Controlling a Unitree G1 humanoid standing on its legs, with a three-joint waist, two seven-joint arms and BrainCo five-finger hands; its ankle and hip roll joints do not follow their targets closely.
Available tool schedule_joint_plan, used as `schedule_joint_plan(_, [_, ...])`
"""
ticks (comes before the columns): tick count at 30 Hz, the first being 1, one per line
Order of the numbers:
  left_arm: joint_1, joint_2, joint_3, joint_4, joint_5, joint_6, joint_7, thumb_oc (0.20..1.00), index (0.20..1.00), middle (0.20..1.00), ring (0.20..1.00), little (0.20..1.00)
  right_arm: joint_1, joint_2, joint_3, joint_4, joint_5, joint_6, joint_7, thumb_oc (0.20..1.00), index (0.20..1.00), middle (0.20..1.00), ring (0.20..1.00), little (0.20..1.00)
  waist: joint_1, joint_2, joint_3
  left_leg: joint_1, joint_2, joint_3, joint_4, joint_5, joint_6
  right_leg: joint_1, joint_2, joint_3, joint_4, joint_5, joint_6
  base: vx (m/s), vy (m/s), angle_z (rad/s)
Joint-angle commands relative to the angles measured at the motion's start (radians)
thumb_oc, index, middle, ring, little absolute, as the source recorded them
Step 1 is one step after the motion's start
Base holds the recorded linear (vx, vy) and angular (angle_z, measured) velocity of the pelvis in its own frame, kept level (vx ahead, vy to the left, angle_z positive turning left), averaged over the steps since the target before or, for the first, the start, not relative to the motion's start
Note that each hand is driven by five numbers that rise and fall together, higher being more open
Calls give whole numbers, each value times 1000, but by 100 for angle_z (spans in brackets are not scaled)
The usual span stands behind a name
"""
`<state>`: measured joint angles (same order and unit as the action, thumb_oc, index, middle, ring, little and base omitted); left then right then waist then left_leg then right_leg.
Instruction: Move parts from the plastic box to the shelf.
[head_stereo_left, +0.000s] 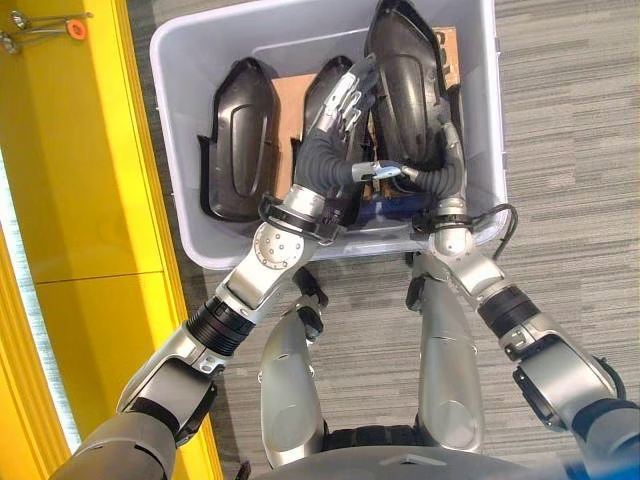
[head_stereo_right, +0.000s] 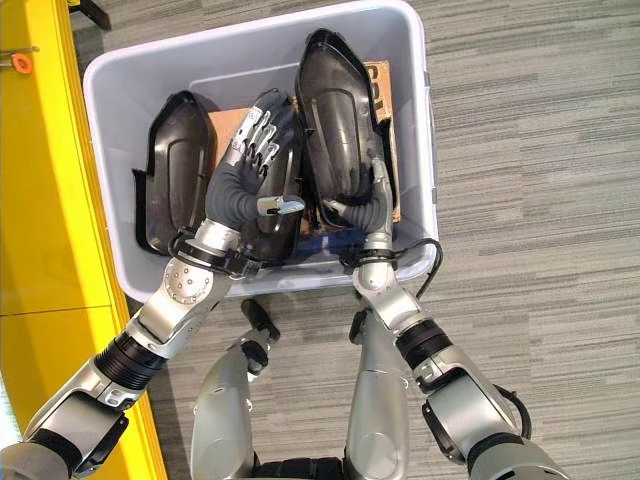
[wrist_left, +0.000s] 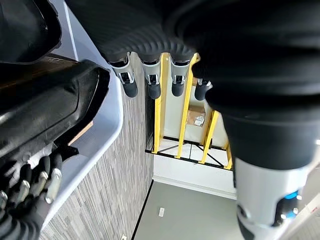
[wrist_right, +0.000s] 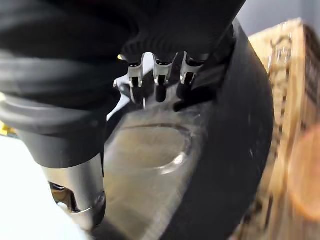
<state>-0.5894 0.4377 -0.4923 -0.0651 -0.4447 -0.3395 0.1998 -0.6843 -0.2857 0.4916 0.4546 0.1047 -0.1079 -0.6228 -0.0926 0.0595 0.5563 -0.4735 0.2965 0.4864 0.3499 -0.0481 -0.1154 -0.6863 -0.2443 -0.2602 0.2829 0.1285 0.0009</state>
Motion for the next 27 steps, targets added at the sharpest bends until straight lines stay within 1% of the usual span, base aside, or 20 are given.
schedule_joint_plan(1, [30, -19, 38, -121, -30, -96, -32, 1000, 1000, 1000, 1000, 1000, 16, 67, 52, -17, 89, 45, 65, 1000, 1000, 1000, 1000, 1000, 17, 26, -36, -79, -14, -10, 44, -48, -23, 0, 13, -8, 20, -152, 90, 0, 0, 0])
schedule_joint_plan(25, [32, -21, 40, -123, -31, -100, -35, 1000, 1000, 1000, 1000, 1000, 17, 68, 52, -19, 99, 46, 69, 1000, 1000, 1000, 1000, 1000, 17, 26, -36, -80, -14, -10, 43, -48, -23, 0, 13, -8, 19, -152, 90, 0, 0, 0])
schedule_joint_plan(26, [31, -51, 53, -149, 1, -106, -64, 1000, 1000, 1000, 1000, 1000, 5, 109, 36, -22, 168, 44, 85, 1000, 1000, 1000, 1000, 1000, 30, 17, -36, -83, -16, -18, 44, -42, -23, 2, 16, -17, 27, -149, 87, 70, 82, 0])
schedule_joint_plan(27, [43, -61, 37, -151, 28, -89, -32, 1000, 1000, 1000, 1000, 1000, -14, 77, -43, -146, -142, -132, -107, 1000, 1000, 1000, 1000, 1000, 14, 14, -36, -76, -16, -17, 46, -44, -22, 11, 25, -6, 39, -158, 88, 128, 311, 0])
